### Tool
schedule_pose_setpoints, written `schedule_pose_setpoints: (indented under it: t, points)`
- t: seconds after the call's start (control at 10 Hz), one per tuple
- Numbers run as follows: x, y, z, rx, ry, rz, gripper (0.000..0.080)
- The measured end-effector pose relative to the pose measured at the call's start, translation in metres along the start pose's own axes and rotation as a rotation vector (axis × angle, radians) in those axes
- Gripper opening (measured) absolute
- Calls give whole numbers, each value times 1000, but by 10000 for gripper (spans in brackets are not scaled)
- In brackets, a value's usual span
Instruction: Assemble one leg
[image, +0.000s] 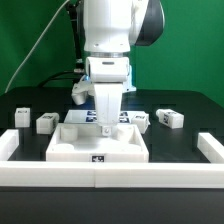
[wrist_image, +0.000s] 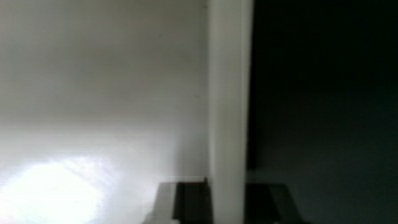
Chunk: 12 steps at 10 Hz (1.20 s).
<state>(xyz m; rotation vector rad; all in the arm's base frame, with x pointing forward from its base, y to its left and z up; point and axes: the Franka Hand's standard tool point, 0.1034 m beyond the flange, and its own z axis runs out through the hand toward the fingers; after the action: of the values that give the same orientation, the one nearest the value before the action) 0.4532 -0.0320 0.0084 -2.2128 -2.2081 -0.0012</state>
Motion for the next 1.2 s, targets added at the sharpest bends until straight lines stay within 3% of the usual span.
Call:
schedule_pose_setpoints:
  t: [0.2, 0.5, 0.9, 1.1, 1.2]
  points:
    - [6, 4, 0, 0, 3, -11, 58]
    - [48, 11, 0, 4, 18, -33, 58]
    - [105, 23, 0, -10, 42, 9, 58]
    - [119, 27, 0, -15, 45, 22, 58]
    - [119, 27, 1, -1, 38, 41, 58]
